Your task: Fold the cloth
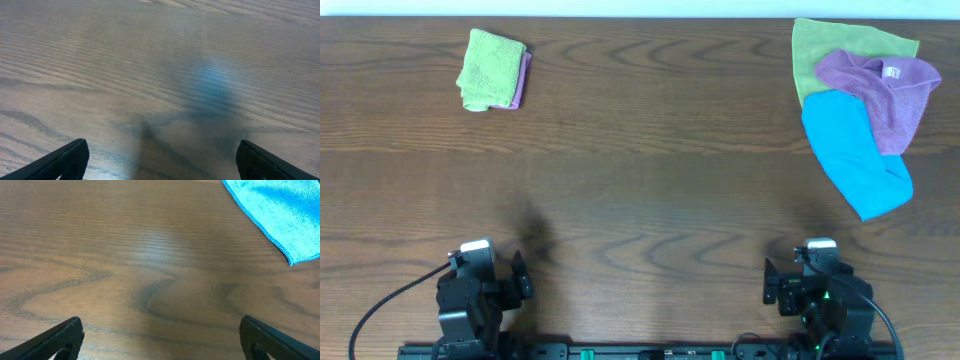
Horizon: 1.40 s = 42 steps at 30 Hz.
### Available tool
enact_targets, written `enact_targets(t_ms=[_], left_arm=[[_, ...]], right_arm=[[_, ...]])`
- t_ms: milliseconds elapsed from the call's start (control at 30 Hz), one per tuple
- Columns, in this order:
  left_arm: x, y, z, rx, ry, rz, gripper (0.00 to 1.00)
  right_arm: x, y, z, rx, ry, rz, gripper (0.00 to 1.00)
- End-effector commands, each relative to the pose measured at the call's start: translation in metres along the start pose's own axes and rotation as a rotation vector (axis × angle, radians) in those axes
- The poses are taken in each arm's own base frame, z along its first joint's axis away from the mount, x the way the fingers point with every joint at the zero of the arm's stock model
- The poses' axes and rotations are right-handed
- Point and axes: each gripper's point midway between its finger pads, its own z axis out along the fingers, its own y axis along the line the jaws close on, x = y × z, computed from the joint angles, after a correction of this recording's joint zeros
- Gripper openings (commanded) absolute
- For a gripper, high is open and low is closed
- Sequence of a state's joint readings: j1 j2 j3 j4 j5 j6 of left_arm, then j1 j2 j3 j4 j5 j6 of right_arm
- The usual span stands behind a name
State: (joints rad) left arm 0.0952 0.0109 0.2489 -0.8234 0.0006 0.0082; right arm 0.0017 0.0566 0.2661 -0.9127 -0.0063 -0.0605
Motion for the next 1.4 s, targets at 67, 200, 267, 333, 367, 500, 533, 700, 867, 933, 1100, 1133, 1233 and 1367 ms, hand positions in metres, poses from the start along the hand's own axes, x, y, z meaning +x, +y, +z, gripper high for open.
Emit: enact_targets(t_ms=[67,200,267,333,367,500,533,700,867,933,1100,1133,1233,1367], left_arm=[[0.0097,0.0011,0.0005,-0.006,0.034,0.027,0.95],[0.0097,0.0011,0.0005,-0.006,0.034,0.027,0.95],[0.0097,0.0011,0.0005,-0.006,0.034,0.027,0.95],[0.0097,0.0011,0.0005,-0.006,0.034,0.027,0.95],[0.0097,0.0010,0.0005,-0.005,0.034,0.027,0.95],[0.0097,0.0011,0.0005,-0.006,0.034,0.027,0.95],[0.0097,0.0011,0.0005,-0.006,0.034,0.027,0.95],[0.0097,0.0011,0.0005,-0.006,0.034,0.027,0.95],[0.0097,0.0011,0.0005,-0.006,0.034,0.027,0.95],[0.0097,0.0010,0.0005,-0.005,0.034,0.027,0.95],[0.0097,0.0011,0.0005,-0.006,0.034,0.027,0.95],[0.0097,0.0011,0.0005,-0.006,0.034,0.027,0.95],[0.0097,0.0011,0.0005,-0.006,0.034,0.027,0.95],[0.0097,0.0011,0.0005,-0.006,0.034,0.027,0.95]], right_arm=[[0.0061,-0.0017,0.0031,0.009,0.014,-0.002,0.99],[0.0061,-0.0017,0.0031,0.009,0.014,-0.002,0.99],[0.0061,-0.0017,0.0031,0.009,0.014,-0.002,0.99],[0.0061,-0.0017,0.0031,0.009,0.014,-0.002,0.99],[0.0061,-0.0017,0.0031,0.009,0.014,-0.002,0.99],[0.0061,-0.0017,0.0031,0.009,0.014,-0.002,0.99],[0.0061,-0.0017,0.0031,0.009,0.014,-0.002,0.99],[0.0060,-0.0017,0.0031,0.009,0.014,-0.002,0.99],[0.0061,-0.0017,0.0031,0.009,0.014,-0.002,0.99],[0.0061,-0.0017,0.0031,0.009,0.014,-0.002,0.99],[0.0058,-0.0017,0.0031,0.009,0.013,-0.002,0.99],[0.0058,-0.0018,0.0031,0.009,0.013,-0.002,0.99],[0.0057,-0.0018,0.0031,0.009,0.012,-0.001,0.99],[0.0006,-0.0022,0.0023,0.011,-0.006,0.000,0.99]])
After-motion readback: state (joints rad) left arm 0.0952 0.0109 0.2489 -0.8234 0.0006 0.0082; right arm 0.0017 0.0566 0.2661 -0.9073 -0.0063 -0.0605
